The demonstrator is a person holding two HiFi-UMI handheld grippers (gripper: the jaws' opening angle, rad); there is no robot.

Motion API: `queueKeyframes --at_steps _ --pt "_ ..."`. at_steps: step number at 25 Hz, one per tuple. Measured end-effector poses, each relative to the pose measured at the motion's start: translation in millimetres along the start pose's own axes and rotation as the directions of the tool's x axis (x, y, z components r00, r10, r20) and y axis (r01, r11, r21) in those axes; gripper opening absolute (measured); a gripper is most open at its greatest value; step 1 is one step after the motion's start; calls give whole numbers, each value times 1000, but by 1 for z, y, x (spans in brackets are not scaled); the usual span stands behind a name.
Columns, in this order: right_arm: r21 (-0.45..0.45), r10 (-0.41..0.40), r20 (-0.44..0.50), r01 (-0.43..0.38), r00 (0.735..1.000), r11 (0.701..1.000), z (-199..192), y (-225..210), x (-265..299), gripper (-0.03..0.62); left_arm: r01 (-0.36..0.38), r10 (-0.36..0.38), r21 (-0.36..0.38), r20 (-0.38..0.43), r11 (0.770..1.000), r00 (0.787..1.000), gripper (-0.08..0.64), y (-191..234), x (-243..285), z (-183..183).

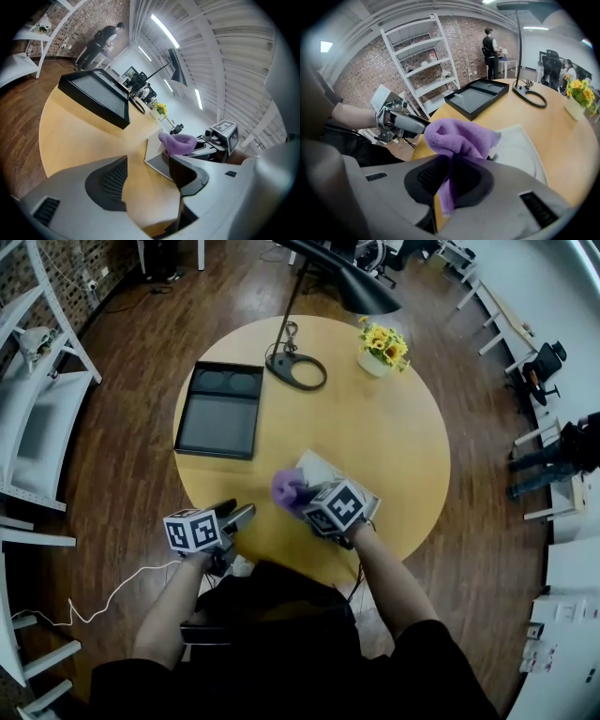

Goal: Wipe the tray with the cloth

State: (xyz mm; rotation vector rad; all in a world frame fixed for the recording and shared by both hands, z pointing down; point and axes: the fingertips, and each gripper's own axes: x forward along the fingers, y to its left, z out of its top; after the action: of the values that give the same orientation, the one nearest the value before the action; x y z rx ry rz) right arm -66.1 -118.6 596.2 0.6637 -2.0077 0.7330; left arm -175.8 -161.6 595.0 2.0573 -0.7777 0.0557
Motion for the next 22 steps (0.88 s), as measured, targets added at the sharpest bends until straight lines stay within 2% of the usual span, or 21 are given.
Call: queueKeyframes --at_steps 4,8,10,12,16,22 --pt "5 -16 31 16 999 1000 -7 8 6 38 19 -18 27 -25 999 1000 270 3 -2 1" --pt "65 -29 152 19 988 998 3 4 -19 37 44 -42 51 -39 998 998 271 2 -4 7" --pt "109 -82 215 59 973 992 5 -13 -44 37 58 -55 55 -43 997 998 270 0 -4 9" --pt "142 -173 235 142 956 980 2 -43 -71 37 69 -66 62 -44 996 997 270 -3 -5 12" --pt "190 -306 172 274 936 943 -14 -96 -103 37 79 -76 81 -42 994 996 272 -7 -9 22" --pt "184 -337 75 320 938 930 -43 -119 -78 37 96 -90 90 -70 991 993 270 -8 -11 23"
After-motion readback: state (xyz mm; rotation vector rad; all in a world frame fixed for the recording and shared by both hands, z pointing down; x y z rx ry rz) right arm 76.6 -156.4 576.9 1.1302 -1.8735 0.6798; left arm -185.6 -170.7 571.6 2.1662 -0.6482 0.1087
